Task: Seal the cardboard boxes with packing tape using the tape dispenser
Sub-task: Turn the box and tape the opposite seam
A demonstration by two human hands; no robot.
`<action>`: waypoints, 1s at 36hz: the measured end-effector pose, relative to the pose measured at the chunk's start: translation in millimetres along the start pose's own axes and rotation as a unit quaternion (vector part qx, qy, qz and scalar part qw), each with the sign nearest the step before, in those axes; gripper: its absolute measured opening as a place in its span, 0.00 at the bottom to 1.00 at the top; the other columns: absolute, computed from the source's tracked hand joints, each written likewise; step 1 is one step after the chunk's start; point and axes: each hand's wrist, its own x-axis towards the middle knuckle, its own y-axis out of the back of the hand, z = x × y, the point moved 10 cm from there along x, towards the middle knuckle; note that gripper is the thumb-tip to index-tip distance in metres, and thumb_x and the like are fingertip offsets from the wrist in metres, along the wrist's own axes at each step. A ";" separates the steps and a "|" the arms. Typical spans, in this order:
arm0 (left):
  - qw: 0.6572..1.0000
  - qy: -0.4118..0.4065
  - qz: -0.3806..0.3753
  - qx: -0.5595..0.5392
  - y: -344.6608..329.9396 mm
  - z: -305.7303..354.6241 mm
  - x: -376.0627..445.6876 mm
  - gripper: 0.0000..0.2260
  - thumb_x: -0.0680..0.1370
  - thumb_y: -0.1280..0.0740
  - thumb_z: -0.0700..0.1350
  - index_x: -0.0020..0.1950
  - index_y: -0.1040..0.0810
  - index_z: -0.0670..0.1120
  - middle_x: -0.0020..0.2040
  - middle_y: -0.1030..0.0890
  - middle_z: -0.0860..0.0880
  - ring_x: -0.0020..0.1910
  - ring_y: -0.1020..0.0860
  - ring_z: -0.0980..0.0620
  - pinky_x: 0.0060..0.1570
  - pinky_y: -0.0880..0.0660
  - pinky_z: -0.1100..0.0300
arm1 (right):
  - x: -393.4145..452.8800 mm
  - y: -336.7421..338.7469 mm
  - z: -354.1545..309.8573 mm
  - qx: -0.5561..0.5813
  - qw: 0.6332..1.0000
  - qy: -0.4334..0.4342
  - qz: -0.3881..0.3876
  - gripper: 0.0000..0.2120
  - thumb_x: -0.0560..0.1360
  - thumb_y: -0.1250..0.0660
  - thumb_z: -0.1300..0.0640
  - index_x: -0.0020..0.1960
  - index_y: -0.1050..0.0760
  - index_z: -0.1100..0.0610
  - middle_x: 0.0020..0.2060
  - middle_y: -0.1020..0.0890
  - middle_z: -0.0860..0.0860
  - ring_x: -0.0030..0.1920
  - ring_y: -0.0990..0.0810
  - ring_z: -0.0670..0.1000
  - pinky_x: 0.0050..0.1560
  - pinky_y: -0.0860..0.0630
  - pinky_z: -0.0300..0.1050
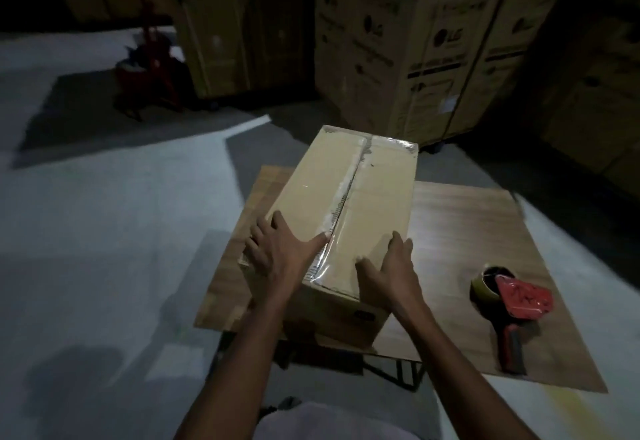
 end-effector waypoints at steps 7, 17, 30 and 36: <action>0.995 0.093 0.036 0.018 -3.0 -2.8 -70.4 0.53 0.61 0.36 0.82 0.73 0.35 0.46 0.70 0.33 0.37 0.67 0.34 0.38 0.64 0.35 0.43 | -59.0 27.9 48.6 -0.048 0.998 0.025 0.038 0.45 0.80 0.37 0.34 0.84 0.53 0.56 0.84 0.47 0.58 0.80 0.44 0.68 0.75 0.36 0.68; 0.993 0.116 0.016 0.028 -29.2 24.0 -164.7 0.51 0.68 0.42 0.80 0.77 0.44 0.45 0.71 0.39 0.38 0.63 0.36 0.38 0.61 0.36 0.46 | -93.7 37.8 124.1 0.185 0.981 -0.055 0.002 0.55 0.78 0.29 0.39 0.82 0.69 0.49 0.85 0.53 0.56 0.82 0.47 0.66 0.78 0.39 0.69; 1.000 0.006 -0.004 0.018 -50.3 77.0 -179.9 0.42 0.73 0.36 0.73 0.78 0.42 0.52 0.79 0.58 0.42 0.76 0.53 0.37 0.71 0.43 0.40 | -50.1 41.2 144.4 0.388 0.921 -0.039 0.015 0.57 0.73 0.29 0.35 0.84 0.67 0.46 0.82 0.39 0.52 0.78 0.32 0.56 0.78 0.32 0.59; 0.990 -0.129 -0.048 0.020 -66.3 125.3 -157.2 0.36 0.79 0.35 0.64 0.81 0.44 0.53 0.82 0.56 0.44 0.79 0.56 0.39 0.76 0.52 0.38 | -2.9 54.2 151.7 0.416 0.908 -0.036 -0.033 0.48 0.74 0.27 0.41 0.84 0.52 0.39 0.73 0.24 0.51 0.69 0.21 0.56 0.67 0.22 0.65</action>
